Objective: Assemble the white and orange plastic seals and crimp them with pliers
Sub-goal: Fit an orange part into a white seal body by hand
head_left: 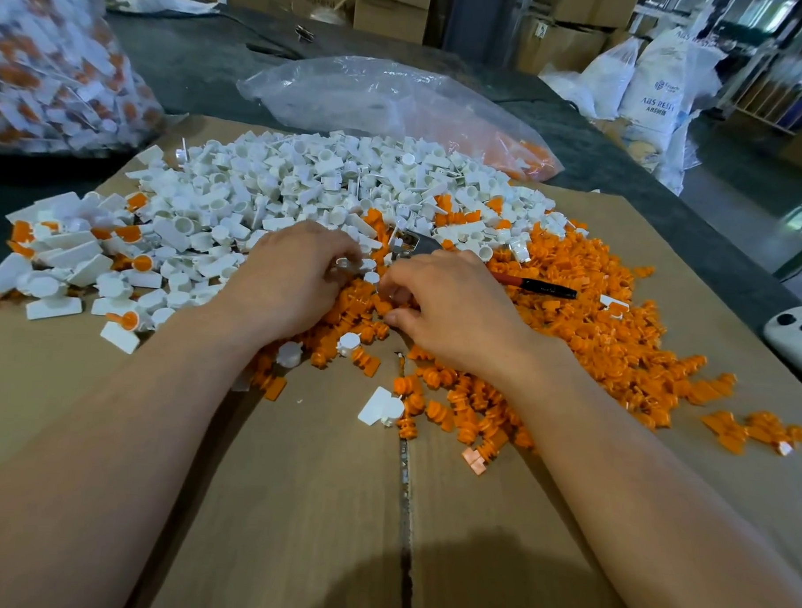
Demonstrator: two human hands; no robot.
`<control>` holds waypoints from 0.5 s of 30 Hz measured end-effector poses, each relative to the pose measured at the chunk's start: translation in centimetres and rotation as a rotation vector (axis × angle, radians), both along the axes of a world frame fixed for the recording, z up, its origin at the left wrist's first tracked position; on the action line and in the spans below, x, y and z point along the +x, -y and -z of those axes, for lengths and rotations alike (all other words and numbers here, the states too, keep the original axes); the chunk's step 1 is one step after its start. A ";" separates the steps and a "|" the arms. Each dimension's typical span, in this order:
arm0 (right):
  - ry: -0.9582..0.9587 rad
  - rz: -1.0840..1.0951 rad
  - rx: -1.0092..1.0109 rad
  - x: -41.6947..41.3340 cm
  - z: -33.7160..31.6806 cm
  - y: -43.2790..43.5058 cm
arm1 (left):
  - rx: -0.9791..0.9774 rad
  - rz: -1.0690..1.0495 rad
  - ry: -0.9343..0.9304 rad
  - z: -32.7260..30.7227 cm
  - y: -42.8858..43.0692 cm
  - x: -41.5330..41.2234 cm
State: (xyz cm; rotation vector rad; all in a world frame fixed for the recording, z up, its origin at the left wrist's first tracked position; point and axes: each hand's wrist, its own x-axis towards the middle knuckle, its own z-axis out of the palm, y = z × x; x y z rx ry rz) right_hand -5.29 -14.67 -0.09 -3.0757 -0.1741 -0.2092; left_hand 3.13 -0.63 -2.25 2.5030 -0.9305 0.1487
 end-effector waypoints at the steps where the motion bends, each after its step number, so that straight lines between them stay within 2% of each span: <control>1: 0.000 -0.001 0.003 0.0 0.0 0.0 | -0.008 -0.017 0.002 0.0 0.0 0.0; 8: 0.004 -0.025 -0.009 0.0 0.2 0.0 | 0.041 -0.026 -0.037 0.3 -0.1 0.2; 15: 0.017 -0.040 0.013 -0.1 0.0 0.1 | 0.097 0.020 0.005 0.4 0.0 0.3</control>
